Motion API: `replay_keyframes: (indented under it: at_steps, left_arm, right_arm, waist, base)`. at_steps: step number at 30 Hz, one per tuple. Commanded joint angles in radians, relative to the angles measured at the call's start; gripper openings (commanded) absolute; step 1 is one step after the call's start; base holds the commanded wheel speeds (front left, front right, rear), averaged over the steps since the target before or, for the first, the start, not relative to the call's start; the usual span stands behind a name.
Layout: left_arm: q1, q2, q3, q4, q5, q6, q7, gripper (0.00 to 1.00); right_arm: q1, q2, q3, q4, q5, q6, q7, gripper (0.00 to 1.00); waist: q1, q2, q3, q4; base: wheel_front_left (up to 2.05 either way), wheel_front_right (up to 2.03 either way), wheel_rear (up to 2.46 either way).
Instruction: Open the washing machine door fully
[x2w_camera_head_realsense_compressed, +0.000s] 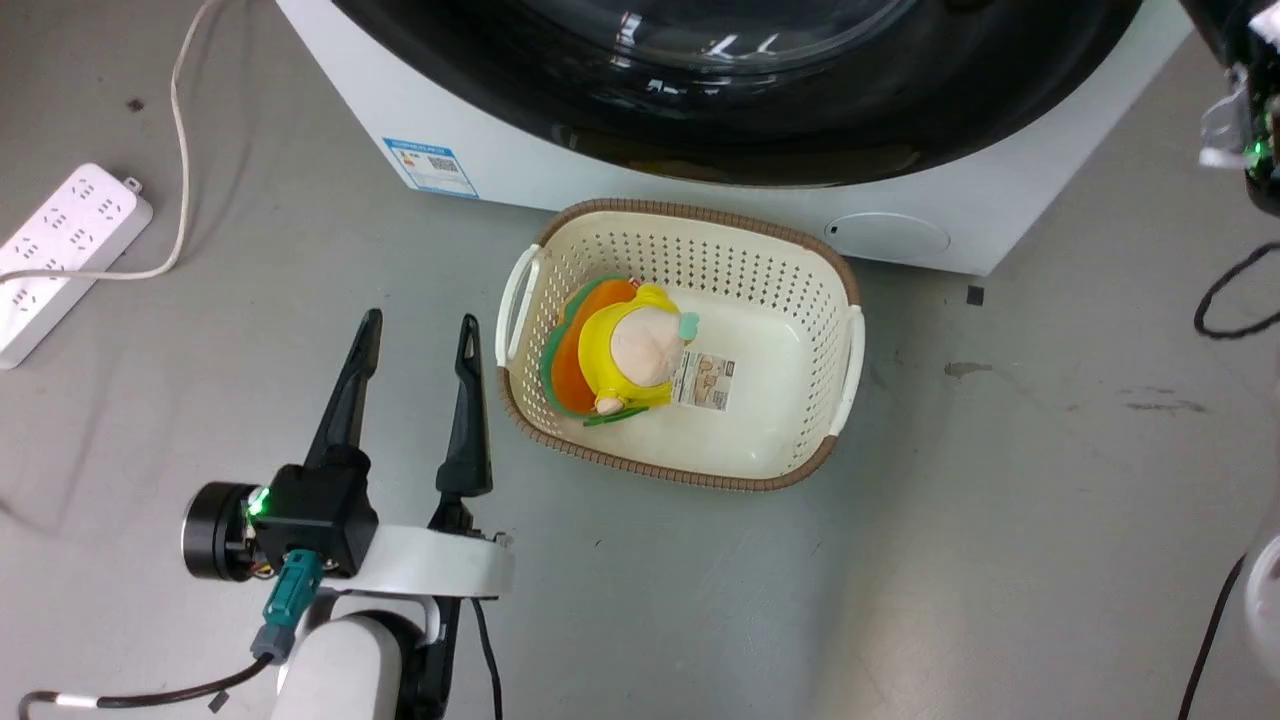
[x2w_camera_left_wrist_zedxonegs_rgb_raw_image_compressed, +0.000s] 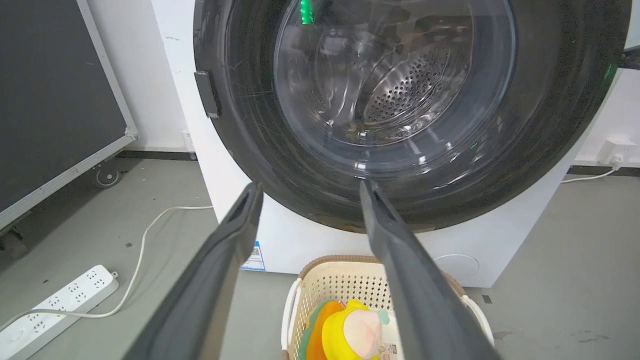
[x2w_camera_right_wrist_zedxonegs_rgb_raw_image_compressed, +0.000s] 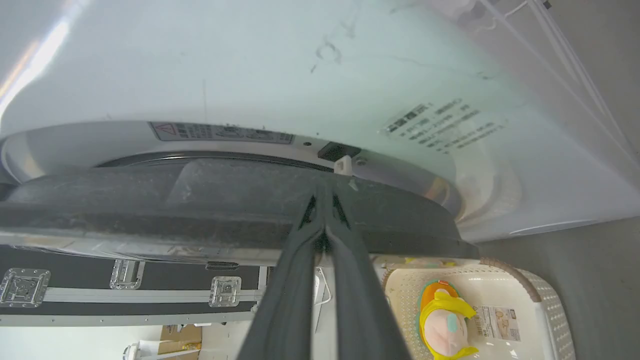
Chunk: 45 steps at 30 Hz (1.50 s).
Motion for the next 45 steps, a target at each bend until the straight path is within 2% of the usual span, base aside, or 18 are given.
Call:
replay_keyframes:
  at_steps: [1,10,19,24,34,35,37,40,42,43,44,45]
  left_arm:
    - [-0.022,0.001,-0.007,-0.007,-0.003,0.007,-0.011,1.0]
    - [-0.045,0.001,-0.017,-0.011,-0.011,0.015,-0.03,1.0]
    - [-0.044,0.001,-0.026,-0.005,-0.013,0.025,-0.048,1.0]
    - [-0.023,0.001,-0.046,0.005,-0.013,0.029,-0.058,1.0]
    - [0.072,0.001,-0.089,0.046,-0.009,0.03,-0.058,1.0]
    - [0.11,0.001,-0.096,0.058,-0.014,0.027,-0.058,1.0]
    - [0.12,0.001,-0.099,0.066,-0.016,0.022,-0.058,1.0]
    - [0.143,0.001,-0.106,0.093,-0.022,0.004,-0.058,1.0]
    - [0.15,0.001,-0.107,0.106,-0.028,-0.004,-0.058,1.0]
    - [0.156,0.001,-0.106,0.116,-0.028,-0.012,-0.058,1.0]
    - [0.156,0.001,-0.106,0.116,-0.028,-0.012,-0.058,1.0]
    - [0.158,0.001,-0.106,0.121,-0.028,-0.016,-0.058,1.0]
  right_arm:
    - [-0.05,-0.009,-0.018,0.036,0.023,0.0,0.017,0.0]
    - [-0.187,-0.032,-0.083,0.179,0.085,0.0,0.139,0.0]
    - [-0.187,-0.042,-0.119,0.276,0.13,0.0,0.241,0.0]
    - [-0.138,-0.024,-0.127,0.304,0.157,0.0,0.311,0.0]
    - [0.087,0.058,-0.098,0.224,0.183,0.0,0.413,0.0]
    - [0.176,0.079,-0.076,0.174,0.218,0.0,0.475,0.0]
    - [0.198,0.081,-0.067,0.163,0.226,0.0,0.489,0.0]
    - [0.242,0.082,-0.012,0.168,0.305,0.0,0.534,0.0]
    - [0.27,0.083,0.053,0.166,0.37,0.0,0.548,0.0]
    - [0.307,0.083,0.13,0.152,0.449,0.0,0.55,0.0]
    - [0.307,0.083,0.13,0.152,0.449,0.0,0.55,0.0]
    - [0.327,0.083,0.171,0.145,0.492,0.0,0.552,0.0]
  waist:
    - [0.0,0.0,0.008,0.004]
    - [0.0,0.0,0.042,0.017]
    - [0.0,0.0,0.001,0.016]
    - [0.0,0.0,-0.05,0.014]
    - [0.0,0.0,-0.192,-0.002]
    - [0.0,0.0,-0.237,-0.001]
    - [0.0,0.0,-0.246,0.0]
    - [0.0,0.0,-0.268,0.009]
    - [0.0,0.0,-0.282,0.016]
    - [0.0,0.0,-0.29,0.021]
    - [0.0,0.0,-0.29,0.021]
    - [0.0,0.0,-0.295,0.024]
  base:
    - [0.0,0.0,0.0]
    - [0.0,0.0,0.0]
    - [0.0,0.0,0.0]
    - [0.0,0.0,0.0]
    - [0.0,0.0,0.0]
    - [0.0,0.0,0.0]
    - [0.0,0.0,0.0]
    - [0.0,0.0,0.0]
    - [0.0,0.0,0.0]
    - [0.0,0.0,0.0]
    - [0.0,0.0,0.0]
    - [0.0,0.0,0.0]
